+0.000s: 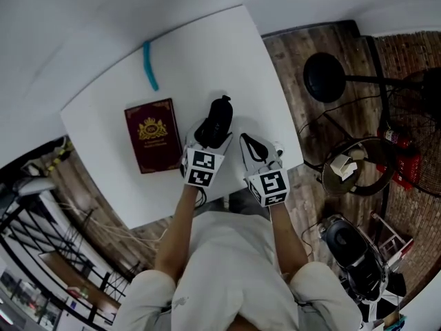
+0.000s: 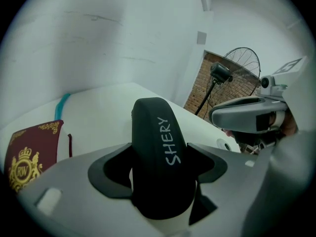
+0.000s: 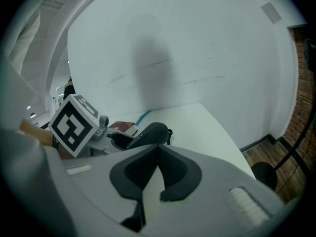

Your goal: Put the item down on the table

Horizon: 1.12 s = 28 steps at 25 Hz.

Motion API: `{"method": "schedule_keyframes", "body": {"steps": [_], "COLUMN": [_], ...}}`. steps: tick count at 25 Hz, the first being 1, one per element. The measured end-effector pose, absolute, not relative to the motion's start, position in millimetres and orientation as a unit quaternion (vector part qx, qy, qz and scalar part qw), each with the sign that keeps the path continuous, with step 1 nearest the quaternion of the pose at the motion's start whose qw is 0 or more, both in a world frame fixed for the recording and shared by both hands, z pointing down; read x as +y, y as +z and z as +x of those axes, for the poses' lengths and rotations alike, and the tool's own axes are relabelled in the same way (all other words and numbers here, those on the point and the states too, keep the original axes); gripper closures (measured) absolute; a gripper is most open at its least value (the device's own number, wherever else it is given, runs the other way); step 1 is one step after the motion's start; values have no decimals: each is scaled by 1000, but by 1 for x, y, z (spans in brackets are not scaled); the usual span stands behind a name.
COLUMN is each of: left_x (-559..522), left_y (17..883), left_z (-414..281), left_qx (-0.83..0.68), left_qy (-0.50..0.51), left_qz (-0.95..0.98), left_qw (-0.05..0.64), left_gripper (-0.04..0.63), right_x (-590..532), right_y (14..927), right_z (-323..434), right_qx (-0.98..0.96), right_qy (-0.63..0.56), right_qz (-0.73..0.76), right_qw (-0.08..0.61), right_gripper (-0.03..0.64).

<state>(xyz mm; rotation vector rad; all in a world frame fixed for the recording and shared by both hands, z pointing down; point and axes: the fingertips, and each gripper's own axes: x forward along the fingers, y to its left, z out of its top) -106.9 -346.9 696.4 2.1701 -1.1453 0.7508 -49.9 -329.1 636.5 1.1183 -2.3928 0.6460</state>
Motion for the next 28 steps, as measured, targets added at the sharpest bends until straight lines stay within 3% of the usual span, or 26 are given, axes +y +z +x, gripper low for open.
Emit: {"method": "schedule_keyframes", "body": {"steps": [24,28], "left_x": [-353,-352], "left_y": [711,711], "left_z": [-109,-110], "left_qx": [-430,-433], "left_qy": [282,278], "left_qz": [807,806], "left_qw": [289,293], "left_gripper": [222,170], "right_x": [-320,-318], "right_y": [637,634], "right_z": [-42,-40], "right_qx": [-854,-854], "right_qy": [231,228], "right_qz": [414,416], "right_qw": [212,212], "right_gripper": [612,612]}}
